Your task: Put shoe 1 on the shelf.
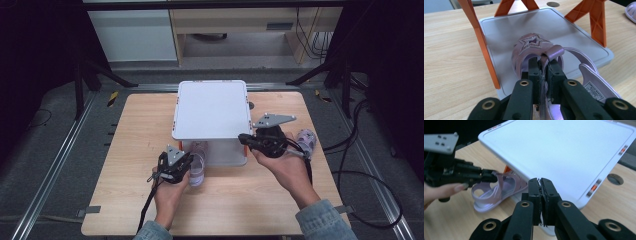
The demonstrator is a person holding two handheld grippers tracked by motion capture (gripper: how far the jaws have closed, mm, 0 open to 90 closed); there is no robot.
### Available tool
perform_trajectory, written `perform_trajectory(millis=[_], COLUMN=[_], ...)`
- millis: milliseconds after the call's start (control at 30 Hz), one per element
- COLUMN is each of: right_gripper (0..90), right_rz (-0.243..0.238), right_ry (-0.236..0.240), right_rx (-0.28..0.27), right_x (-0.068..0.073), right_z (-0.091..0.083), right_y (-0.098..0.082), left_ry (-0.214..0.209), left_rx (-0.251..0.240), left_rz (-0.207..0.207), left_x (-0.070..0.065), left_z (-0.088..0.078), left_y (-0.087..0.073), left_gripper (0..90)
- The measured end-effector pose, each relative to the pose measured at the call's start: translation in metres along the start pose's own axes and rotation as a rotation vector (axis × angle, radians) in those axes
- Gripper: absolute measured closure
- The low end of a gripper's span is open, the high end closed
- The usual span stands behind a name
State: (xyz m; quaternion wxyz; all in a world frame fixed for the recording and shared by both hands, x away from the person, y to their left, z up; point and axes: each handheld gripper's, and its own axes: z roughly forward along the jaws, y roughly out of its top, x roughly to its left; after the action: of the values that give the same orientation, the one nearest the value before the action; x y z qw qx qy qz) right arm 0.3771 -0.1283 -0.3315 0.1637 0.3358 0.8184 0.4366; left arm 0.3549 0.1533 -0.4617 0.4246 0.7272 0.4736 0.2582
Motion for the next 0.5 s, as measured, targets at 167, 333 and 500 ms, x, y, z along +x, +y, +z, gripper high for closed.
perform_trajectory(millis=[167,333,500], right_gripper=[87.6,87.8,87.7], right_rz=[0.009,0.016,0.026], right_ry=[-0.006,-0.009,-0.008], right_rx=[0.006,0.017,0.023], right_x=[-0.009,-0.016,-0.019], right_z=[0.01,0.023,0.034], right_y=[0.014,0.02,0.023], left_ry=[0.002,-0.004,-0.002], left_rx=[-0.007,-0.012,0.002], left_rz=[-0.004,0.016,0.03], left_x=[0.0,0.001,0.002], left_z=[0.005,0.011,0.015], left_y=[-0.001,-0.002,-0.002], left_gripper=[83.1,83.2,83.1])
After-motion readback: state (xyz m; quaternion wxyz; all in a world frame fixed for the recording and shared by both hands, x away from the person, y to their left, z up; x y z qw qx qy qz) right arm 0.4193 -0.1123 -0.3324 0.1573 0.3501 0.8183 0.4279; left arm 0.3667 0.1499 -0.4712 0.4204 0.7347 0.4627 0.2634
